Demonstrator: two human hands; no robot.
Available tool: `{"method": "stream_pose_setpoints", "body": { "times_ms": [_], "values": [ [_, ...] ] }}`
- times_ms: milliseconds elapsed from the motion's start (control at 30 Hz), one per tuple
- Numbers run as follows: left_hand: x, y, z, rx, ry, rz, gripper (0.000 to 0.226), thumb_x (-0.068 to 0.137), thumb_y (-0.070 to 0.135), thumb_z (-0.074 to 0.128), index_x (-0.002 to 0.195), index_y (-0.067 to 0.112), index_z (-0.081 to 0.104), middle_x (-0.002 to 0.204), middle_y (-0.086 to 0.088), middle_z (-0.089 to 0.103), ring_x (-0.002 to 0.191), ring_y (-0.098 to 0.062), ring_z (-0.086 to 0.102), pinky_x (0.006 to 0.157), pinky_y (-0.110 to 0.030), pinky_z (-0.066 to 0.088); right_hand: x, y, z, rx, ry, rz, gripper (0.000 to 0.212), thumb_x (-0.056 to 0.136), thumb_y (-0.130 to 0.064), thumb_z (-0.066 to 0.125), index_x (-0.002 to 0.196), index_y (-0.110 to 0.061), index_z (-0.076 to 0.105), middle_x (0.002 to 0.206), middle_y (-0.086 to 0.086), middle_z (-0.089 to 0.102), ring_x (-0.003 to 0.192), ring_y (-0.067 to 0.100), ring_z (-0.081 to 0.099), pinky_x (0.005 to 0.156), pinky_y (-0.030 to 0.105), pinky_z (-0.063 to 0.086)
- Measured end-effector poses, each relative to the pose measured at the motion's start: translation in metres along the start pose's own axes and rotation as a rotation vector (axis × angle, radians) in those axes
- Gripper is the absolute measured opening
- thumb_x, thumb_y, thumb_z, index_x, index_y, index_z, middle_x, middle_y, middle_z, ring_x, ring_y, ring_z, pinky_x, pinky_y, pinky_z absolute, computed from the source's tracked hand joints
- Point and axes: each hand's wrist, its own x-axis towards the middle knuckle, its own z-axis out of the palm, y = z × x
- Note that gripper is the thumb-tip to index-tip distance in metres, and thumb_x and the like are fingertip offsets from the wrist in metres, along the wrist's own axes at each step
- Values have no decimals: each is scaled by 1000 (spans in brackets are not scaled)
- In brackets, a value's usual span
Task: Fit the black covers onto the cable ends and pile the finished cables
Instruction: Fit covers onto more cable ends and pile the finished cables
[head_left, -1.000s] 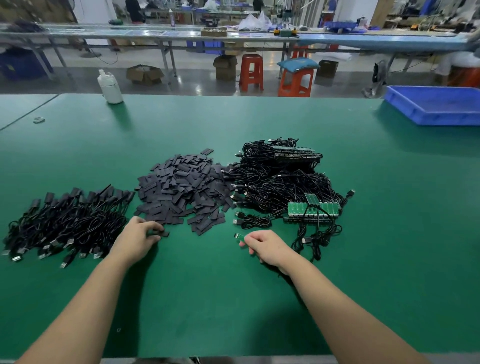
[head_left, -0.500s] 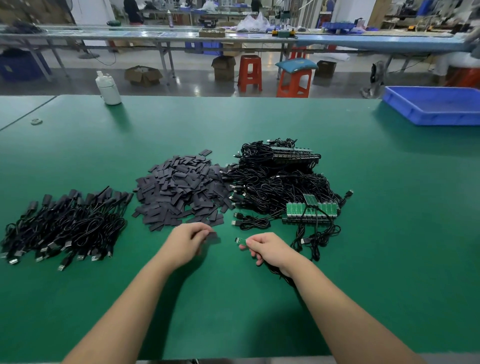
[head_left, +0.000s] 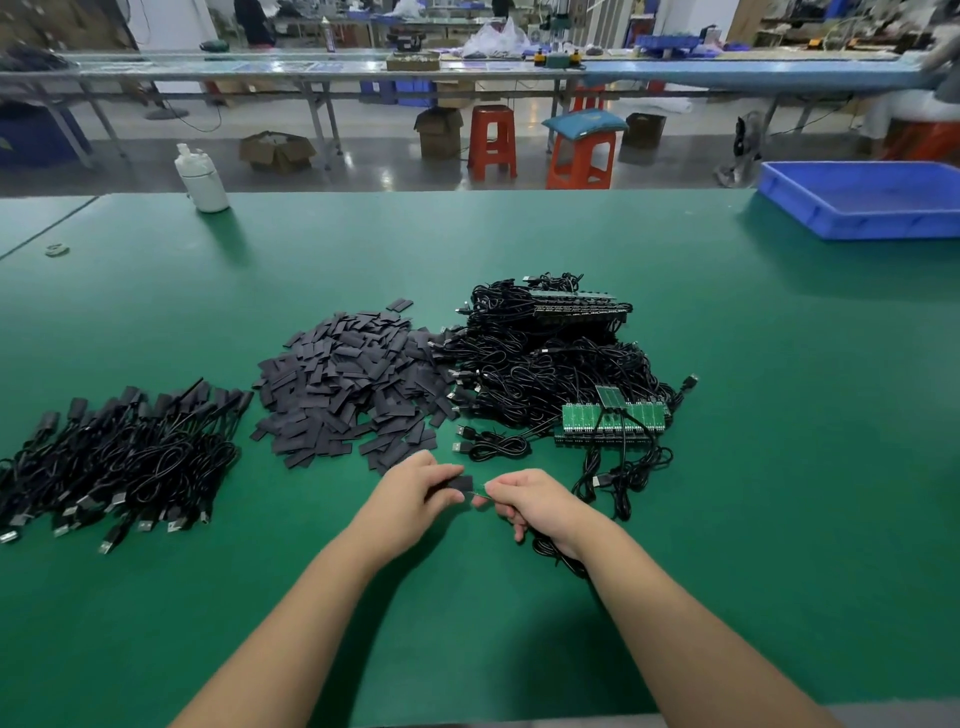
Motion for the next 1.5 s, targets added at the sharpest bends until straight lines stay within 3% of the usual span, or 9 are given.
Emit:
{"method": "stream_pose_setpoints", "body": {
  "times_ms": [233,400,633,967,1133,1500],
  "values": [
    [-2,-4,-11,53,2,61,29,96,35,61,121,24,69,95,6,54,88,-14,56,83,-32,48,-1,0,-3,4,-42,-1,30,104,-28,50,94,-14,74,57,-11,47,53,7,43,55,24,46],
    [-1,0,-17,77,-22,82,25,98,32,59,117,24,71,108,7,68,99,-15,62,88,-32,50,-1,0,-3,33,-53,2,30,105,-24,48,93,-12,73,58,-9,46,52,7,41,54,24,45],
    [-1,1,-17,97,-46,83,28,98,34,57,120,22,70,112,4,71,102,-16,64,90,-31,49,0,0,-5,17,-62,3,29,104,-26,50,92,-15,74,57,-9,46,52,6,42,54,24,46],
    [-5,2,-17,2,-23,25,24,96,28,63,118,23,72,110,7,71,97,-5,61,79,1,34,-2,-1,-5,-33,-73,17,29,104,-27,50,94,-13,74,57,-10,46,53,6,44,55,24,46],
    [-2,5,-17,55,-87,51,27,96,31,61,121,23,69,106,5,69,97,-12,62,84,-20,44,-4,-4,-4,-52,-84,21,28,104,-26,51,95,-13,74,56,-11,45,53,5,44,55,24,47],
    [6,18,-14,240,-196,148,22,98,31,55,115,28,69,98,4,69,91,-15,60,82,-32,48,-5,-4,-3,-61,-111,12,28,104,-25,51,93,-13,74,56,-11,46,53,7,42,53,24,48]
  ]
}}
